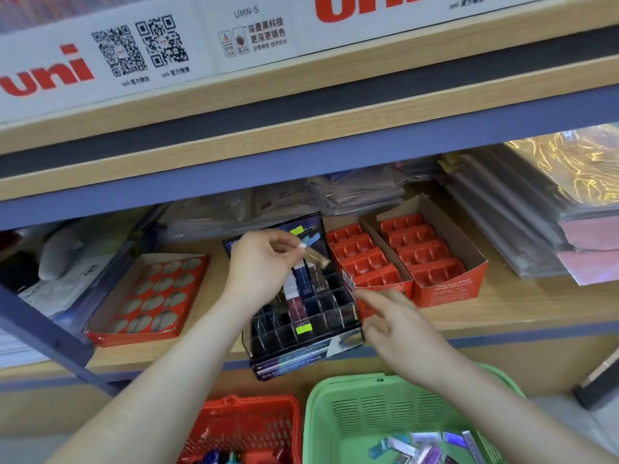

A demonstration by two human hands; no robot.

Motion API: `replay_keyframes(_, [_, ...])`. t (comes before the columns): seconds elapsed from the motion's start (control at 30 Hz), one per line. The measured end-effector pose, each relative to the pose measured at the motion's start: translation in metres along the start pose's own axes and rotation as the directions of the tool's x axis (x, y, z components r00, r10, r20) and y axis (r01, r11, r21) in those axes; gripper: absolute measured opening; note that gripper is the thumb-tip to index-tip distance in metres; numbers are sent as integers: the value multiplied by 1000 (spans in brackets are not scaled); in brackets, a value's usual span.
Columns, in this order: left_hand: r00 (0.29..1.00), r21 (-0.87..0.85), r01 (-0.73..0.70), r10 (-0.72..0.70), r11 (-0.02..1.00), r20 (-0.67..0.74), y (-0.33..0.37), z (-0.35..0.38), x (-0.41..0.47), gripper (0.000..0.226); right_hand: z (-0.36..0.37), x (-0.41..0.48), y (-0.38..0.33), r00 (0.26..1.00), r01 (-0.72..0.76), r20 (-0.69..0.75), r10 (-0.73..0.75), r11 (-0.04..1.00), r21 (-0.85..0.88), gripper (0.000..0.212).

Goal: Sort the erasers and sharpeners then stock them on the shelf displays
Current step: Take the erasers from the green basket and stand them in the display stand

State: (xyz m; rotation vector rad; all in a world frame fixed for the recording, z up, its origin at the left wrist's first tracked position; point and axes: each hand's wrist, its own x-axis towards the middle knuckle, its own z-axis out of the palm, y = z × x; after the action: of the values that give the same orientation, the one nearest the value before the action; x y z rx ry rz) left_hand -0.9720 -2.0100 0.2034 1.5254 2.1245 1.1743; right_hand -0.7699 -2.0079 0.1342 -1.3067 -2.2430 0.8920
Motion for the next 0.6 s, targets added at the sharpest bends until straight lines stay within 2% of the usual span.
replay_keyframes(0.1, [998,159,-52,47,986,38,-9,10,13,4,7,-3,0,995,56,81,-51,996,-66,64])
replay_keyframes(0.23, [989,313,-128,98,941,110,-16,18,20,11,8,-1,3,990,68,123,-63,997,-43,69])
replay_keyframes(0.33, [981,352,-173,127,920,149,-13,17,25,12,10,1,3,983,77,166,-73,997,-20,72])
replay_keyframes(0.6, [963,398,-228,145,889,227,-16,16,30,8,10,-3,4,981,136,145,-132,991,-13,76])
